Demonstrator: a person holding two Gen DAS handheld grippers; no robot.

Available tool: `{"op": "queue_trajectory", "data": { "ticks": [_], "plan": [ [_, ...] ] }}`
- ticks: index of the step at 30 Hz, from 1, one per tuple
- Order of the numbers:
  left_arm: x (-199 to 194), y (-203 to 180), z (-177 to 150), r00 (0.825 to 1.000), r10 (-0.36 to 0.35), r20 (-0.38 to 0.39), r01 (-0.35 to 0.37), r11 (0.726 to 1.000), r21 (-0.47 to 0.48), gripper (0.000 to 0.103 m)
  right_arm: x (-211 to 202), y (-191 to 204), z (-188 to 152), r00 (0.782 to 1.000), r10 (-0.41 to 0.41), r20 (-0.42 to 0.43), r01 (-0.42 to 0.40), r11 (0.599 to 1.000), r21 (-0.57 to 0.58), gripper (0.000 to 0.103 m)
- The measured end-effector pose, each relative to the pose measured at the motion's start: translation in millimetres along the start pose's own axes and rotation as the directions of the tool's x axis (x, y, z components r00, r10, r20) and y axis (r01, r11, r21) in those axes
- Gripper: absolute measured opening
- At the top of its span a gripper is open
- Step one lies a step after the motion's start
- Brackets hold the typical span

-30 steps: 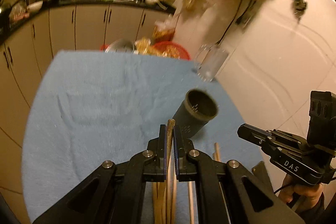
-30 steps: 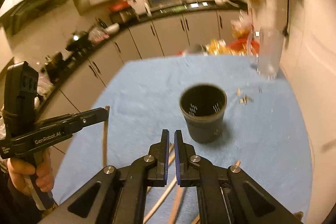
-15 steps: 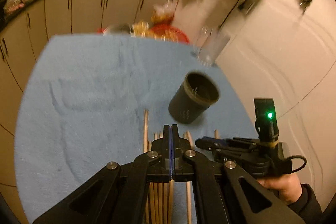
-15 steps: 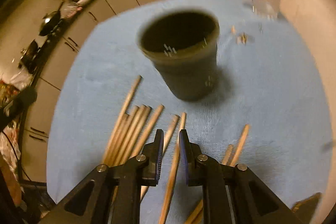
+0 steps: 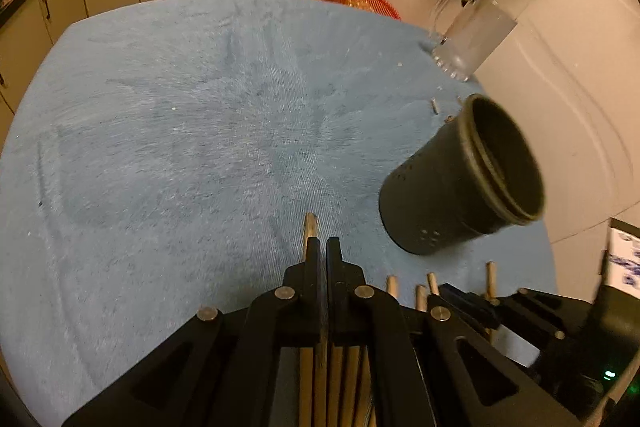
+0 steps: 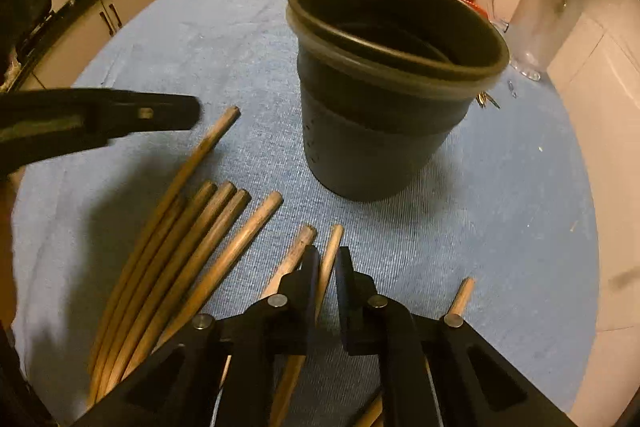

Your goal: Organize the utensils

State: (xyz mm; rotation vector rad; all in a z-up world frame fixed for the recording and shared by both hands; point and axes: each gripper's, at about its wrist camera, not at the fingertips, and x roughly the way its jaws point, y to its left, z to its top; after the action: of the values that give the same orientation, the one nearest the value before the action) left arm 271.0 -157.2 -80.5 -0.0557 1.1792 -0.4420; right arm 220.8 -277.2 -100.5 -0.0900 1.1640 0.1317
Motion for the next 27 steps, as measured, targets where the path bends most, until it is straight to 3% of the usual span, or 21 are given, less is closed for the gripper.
{"op": "queue_trajectory", "data": {
  "ticks": [8,13,15,16,17,18,20,23,27],
  "plan": [
    [25,-12,3,0.998,0.026,-0.057,-0.024,0.999,0.036,0.001,0,-16,1,0.999,0.040,0.011,-0.040,0.999,0.013,0.008],
    [19,-10,2,1.000,0.018,-0.002,-0.018,1.000,-0.007,0.001,-1,-23,0,0.997,0.076,0.020,-0.077,0.996,0.041,0.007],
    [12,-11,3,1.000,0.009,0.019,-0.009,1.000,-0.009,0.017,-2,-27,0,0.996,0.091,0.018,-0.092,0.995,0.048,0.007],
    [8,-11,4,1.000,-0.006,0.022,0.007,1.000,-0.015,0.050,-3,-28,-1,0.995,0.097,0.017,-0.098,0.994,0.052,0.007],
    [4,-9,4,0.999,-0.011,0.034,0.012,1.000,-0.024,0.075,-3,-30,-1,0.994,0.106,0.017,-0.107,0.993,0.060,0.007],
    [-1,-9,4,0.999,-0.007,0.050,0.008,1.000,-0.027,0.078,-3,-31,-2,0.993,0.113,0.016,-0.114,0.991,0.067,0.007],
    [-6,-9,5,0.998,0.020,0.066,-0.019,1.000,-0.018,0.078,-4,-37,-2,0.992,0.125,0.014,-0.126,0.989,0.078,0.007],
    [3,-8,4,0.999,0.052,0.015,-0.052,0.999,-0.007,0.077,-6,-44,-1,0.991,0.131,0.014,-0.132,0.988,0.085,0.007],
    [20,-9,0,0.993,0.121,-0.014,-0.120,0.991,0.064,0.056,-7,-46,0,0.991,0.135,0.015,-0.136,0.987,0.088,0.007]
  ]
}}
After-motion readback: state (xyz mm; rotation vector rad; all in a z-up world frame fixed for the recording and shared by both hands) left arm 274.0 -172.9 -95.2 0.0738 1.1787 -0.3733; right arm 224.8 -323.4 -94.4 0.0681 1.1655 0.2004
